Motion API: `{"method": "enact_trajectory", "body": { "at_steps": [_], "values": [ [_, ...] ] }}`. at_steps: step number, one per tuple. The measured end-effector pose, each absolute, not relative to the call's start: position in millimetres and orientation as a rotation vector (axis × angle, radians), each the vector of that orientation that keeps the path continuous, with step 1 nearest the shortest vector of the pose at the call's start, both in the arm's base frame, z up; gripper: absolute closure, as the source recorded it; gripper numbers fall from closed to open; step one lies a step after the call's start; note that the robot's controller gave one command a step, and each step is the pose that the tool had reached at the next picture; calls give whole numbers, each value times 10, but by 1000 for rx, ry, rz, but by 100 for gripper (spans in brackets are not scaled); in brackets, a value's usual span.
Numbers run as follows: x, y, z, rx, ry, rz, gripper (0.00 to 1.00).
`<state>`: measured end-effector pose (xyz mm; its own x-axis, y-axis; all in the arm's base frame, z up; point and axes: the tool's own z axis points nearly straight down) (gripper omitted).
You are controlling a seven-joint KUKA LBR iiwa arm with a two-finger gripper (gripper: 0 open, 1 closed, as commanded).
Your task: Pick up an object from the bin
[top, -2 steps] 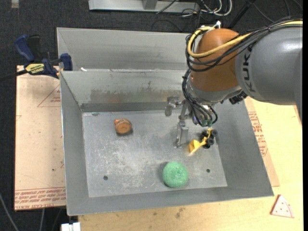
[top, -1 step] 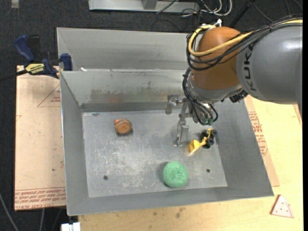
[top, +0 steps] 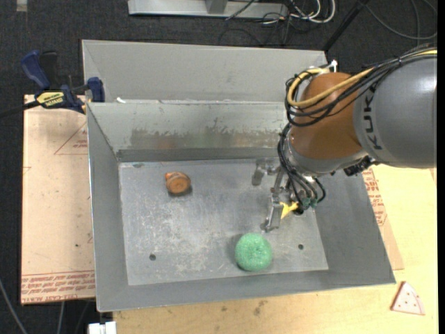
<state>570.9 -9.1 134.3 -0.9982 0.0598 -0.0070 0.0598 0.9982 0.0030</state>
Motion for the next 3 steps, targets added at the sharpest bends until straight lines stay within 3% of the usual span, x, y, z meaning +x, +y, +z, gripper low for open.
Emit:
{"method": "enact_trajectory", "body": {
  "at_steps": [1, 2, 3],
  "values": [
    [5630, -328, 903, -60, 3141, 1, 0],
    [5291, -153, 747, -190, 3136, 1, 0],
    [5114, 27, 712, -350, 3124, 2, 0]
  ]
}}
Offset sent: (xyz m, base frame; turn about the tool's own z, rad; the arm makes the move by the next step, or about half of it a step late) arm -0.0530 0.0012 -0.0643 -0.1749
